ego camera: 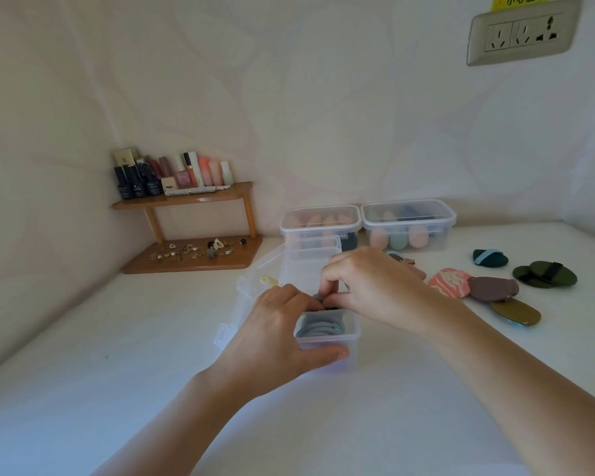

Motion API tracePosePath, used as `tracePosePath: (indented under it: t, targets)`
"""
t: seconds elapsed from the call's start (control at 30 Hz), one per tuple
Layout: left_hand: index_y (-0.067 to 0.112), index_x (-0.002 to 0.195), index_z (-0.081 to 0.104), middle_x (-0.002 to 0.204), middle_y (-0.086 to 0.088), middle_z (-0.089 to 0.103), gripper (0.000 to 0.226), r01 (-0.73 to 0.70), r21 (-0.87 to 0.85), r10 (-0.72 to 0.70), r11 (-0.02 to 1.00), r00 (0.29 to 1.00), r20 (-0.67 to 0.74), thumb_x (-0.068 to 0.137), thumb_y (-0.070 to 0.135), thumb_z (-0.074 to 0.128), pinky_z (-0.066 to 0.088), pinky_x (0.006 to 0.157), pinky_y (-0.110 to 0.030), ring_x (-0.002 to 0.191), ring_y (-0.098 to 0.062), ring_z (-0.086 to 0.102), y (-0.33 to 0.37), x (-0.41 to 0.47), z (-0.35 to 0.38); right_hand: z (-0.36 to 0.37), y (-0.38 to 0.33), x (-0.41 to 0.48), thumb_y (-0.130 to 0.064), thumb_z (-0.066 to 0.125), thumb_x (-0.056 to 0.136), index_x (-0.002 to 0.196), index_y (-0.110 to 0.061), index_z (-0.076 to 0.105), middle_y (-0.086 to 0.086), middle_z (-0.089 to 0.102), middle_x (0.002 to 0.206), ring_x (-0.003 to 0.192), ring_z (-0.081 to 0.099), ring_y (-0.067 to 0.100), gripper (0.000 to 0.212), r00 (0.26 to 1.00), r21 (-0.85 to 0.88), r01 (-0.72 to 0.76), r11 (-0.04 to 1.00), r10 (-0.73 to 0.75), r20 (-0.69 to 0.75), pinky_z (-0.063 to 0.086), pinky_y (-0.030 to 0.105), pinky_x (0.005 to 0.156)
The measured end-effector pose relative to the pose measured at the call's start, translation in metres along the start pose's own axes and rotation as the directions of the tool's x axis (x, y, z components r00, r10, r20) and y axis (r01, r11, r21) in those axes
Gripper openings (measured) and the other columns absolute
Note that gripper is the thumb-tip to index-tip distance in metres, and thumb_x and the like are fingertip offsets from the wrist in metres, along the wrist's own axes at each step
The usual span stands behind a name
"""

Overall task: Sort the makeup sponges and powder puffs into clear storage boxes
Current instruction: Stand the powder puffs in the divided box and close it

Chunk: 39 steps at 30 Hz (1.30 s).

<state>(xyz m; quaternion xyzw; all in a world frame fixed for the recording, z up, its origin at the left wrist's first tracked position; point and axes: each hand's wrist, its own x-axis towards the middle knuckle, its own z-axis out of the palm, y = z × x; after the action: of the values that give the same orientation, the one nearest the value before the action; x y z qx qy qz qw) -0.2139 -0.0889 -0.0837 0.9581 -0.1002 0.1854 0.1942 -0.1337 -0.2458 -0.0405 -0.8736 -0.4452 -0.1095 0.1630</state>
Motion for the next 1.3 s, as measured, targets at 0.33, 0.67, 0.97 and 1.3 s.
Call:
tracePosePath:
  t: [0.33, 0.67, 0.97, 1.3]
  targets:
    - [0.041, 0.110, 0.046, 0.107, 0.027, 0.038, 0.060, 0.062, -0.049, -0.059, 0.997, 0.997, 0.043, 0.061, 0.064, 0.072, 0.038, 0.078, -0.006, 0.103, 0.003, 0.041, 0.000, 0.000, -0.001, 0.003, 0.001, -0.001, -0.026, 0.067, 0.086, 0.094, -0.029, 0.076, -0.014, 0.073, 0.091, 0.080, 0.063, -0.001, 0.012, 0.998, 0.061, -0.070, 0.996, 0.070, -0.003, 0.041, 0.008, 0.061]
    - [0.042, 0.109, 0.033, 0.113, 0.025, 0.029, 0.065, 0.043, -0.073, -0.040, 0.996, 0.999, 0.037, 0.061, 0.065, 0.070, 0.036, 0.078, -0.001, 0.104, 0.006, 0.039, -0.001, -0.002, -0.001, 0.005, -0.002, 0.003, -0.030, 0.071, 0.082, 0.091, -0.030, 0.078, -0.011, 0.073, 0.084, 0.072, 0.061, 0.002, 0.011, 0.999, 0.074, -0.050, 0.996, 0.050, -0.008, 0.046, 0.018, 0.063]
    - [0.032, 0.107, 0.053, 0.105, 0.020, 0.050, 0.064, 0.062, -0.066, -0.060, 0.996, 0.998, 0.034, 0.064, 0.078, 0.045, 0.037, 0.074, -0.007, 0.095, 0.003, 0.045, 0.000, 0.001, -0.004, -0.011, 0.006, -0.008, -0.013, 0.050, 0.089, 0.095, -0.030, 0.075, -0.025, 0.061, 0.056, 0.057, 0.056, -0.008, 0.032, 0.970, 0.216, -0.121, 0.969, 0.069, 0.232, 0.040, 0.009, 0.052]
    - [0.036, 0.109, 0.055, 0.105, 0.023, 0.053, 0.068, 0.001, 0.015, -0.001, 1.000, 0.999, 0.032, 0.064, 0.084, 0.039, 0.042, 0.079, -0.013, 0.098, 0.001, 0.047, 0.001, -0.001, -0.006, -0.033, 0.051, -0.008, -0.031, 0.060, 0.090, 0.077, -0.022, 0.074, -0.003, 0.068, 0.059, 0.041, 0.045, 0.009, 0.021, 0.930, 0.535, -0.304, 0.788, 0.368, -0.014, 0.039, 0.026, 0.051]
